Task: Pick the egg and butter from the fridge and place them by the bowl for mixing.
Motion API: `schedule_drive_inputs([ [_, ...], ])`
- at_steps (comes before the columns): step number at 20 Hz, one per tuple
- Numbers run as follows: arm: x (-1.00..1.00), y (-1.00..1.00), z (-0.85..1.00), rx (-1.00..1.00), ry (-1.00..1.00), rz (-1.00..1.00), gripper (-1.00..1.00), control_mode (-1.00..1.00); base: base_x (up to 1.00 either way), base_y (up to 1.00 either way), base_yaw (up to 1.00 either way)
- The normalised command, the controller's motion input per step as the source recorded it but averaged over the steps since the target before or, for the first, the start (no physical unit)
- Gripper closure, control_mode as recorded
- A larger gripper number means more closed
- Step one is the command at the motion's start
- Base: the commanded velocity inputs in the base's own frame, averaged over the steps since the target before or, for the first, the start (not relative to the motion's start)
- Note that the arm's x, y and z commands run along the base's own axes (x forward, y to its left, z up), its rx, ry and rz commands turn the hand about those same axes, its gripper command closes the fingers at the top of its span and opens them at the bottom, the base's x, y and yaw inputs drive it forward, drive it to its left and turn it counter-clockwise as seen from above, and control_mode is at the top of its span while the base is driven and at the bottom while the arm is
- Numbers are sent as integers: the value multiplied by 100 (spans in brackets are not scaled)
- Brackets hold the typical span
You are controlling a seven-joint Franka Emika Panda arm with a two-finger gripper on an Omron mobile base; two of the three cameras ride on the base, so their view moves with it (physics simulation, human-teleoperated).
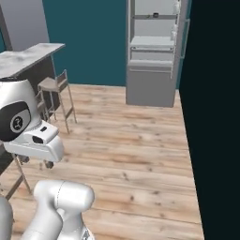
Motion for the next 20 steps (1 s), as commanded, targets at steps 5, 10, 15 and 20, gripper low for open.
schedule_drive_inputs([
  [5,0,0,0,0,0,0,-100,100,100,11,-18],
  [10,0,0,0,0,0,0,-100,100,100,6,-17],
  [15,0,0,0,0,0,0,-100,100,100,3,-6],
  [20,0,0,0,0,0,0,-100,100,100,1,0],
])
